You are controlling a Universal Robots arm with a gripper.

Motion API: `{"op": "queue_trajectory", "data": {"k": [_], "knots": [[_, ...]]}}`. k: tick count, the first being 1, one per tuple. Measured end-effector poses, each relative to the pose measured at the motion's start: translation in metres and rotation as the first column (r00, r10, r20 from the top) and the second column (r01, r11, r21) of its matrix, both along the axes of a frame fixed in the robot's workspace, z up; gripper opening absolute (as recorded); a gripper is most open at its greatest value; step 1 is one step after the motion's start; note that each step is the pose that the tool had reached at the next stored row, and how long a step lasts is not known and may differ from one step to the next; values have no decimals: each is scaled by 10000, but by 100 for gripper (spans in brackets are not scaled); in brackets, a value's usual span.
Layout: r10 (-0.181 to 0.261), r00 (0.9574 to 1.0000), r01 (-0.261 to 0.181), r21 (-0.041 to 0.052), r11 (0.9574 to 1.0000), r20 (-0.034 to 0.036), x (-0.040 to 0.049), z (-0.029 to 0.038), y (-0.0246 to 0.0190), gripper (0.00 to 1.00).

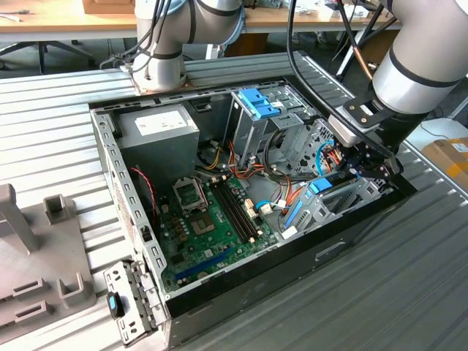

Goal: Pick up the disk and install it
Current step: 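Insert the first disk wire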

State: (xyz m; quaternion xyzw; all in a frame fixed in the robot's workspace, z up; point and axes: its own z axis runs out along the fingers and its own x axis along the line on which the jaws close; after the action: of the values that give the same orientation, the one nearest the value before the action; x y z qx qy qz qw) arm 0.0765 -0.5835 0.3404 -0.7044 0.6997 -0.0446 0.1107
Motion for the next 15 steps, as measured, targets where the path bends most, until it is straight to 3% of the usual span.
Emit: {"op": "queue_trajectory", "data": {"k": [10,15], "knots": [[-14,10000,14,3,10000,0,-12,22,0,17],[-25,10000,25,2,10000,0,-13,0,0,17]]}}
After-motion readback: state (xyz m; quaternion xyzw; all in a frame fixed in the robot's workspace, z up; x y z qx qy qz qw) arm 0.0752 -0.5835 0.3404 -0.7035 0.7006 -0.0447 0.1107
